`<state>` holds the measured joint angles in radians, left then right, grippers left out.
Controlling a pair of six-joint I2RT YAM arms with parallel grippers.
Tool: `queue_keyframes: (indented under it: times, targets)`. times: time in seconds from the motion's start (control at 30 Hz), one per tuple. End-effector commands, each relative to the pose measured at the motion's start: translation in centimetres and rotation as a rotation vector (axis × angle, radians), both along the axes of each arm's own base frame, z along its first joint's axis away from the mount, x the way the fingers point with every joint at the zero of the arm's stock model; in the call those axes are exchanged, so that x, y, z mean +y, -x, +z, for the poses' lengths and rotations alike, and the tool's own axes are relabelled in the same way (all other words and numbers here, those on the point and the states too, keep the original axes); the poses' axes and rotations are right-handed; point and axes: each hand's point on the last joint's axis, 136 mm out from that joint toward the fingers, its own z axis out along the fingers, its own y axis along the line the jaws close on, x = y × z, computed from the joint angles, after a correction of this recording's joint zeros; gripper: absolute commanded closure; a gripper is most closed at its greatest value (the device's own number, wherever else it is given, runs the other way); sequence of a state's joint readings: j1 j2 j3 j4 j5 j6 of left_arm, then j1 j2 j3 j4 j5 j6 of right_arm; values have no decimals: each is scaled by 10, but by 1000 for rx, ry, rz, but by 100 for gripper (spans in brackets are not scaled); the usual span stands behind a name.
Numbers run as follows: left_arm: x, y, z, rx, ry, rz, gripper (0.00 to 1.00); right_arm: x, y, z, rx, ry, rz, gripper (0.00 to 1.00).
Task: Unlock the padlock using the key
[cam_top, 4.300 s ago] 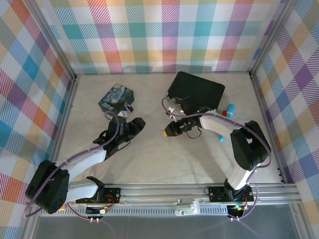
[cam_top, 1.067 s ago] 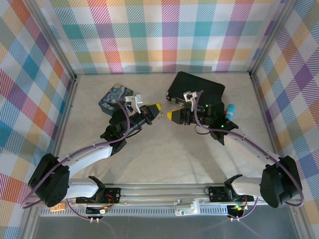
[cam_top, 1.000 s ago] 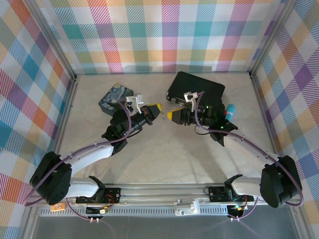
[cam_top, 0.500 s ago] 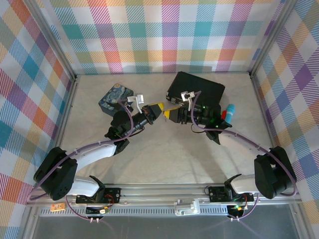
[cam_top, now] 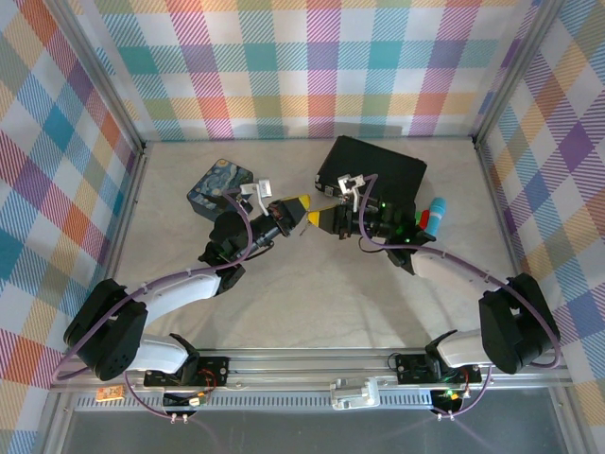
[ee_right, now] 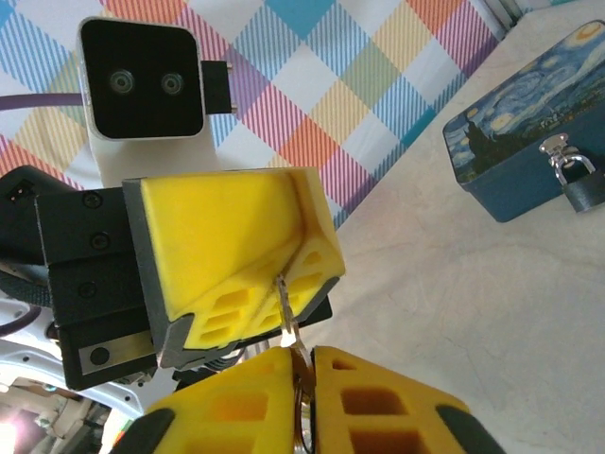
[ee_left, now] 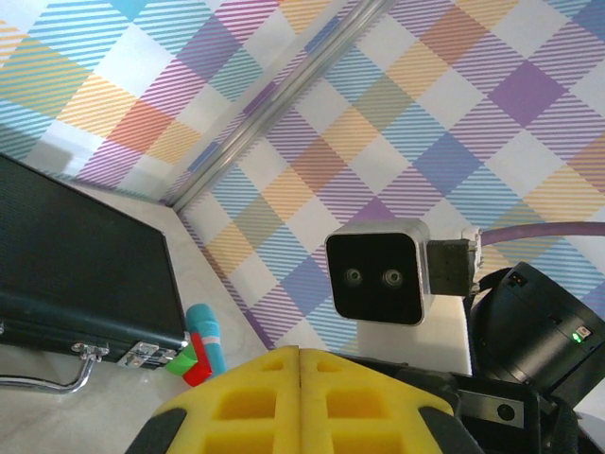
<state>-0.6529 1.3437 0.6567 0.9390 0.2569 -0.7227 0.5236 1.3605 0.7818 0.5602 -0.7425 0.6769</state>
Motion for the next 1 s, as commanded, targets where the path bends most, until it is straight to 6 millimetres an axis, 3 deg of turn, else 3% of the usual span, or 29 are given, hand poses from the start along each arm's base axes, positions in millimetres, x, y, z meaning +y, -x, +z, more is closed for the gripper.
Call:
queue_keyframes:
  times: [0.0, 0.07, 0.13, 0.23, 0.43, 0.7, 0.97]
  targets:
    - [4, 4, 14, -29, 48, 7, 100, 5, 4, 16, -61, -7, 37, 100]
    - [8, 4, 15, -20, 46, 23, 82, 2, 4, 15, -94, 30, 27, 100]
    - [15, 2, 13, 8, 29, 49, 52, -1, 5, 14, -148, 86, 26, 100]
    - [25, 4, 12, 22, -6, 60, 36, -4, 7, 10, -185, 182, 48, 100]
    - [24, 15, 11, 27, -105, -27, 35, -5, 12, 9, -199, 248, 124, 100]
    - [15, 20, 15, 14, -142, -90, 45, -1, 14, 15, -192, 231, 162, 100]
    - [8, 20, 15, 14, -120, -126, 73, 0, 12, 15, -176, 222, 161, 100]
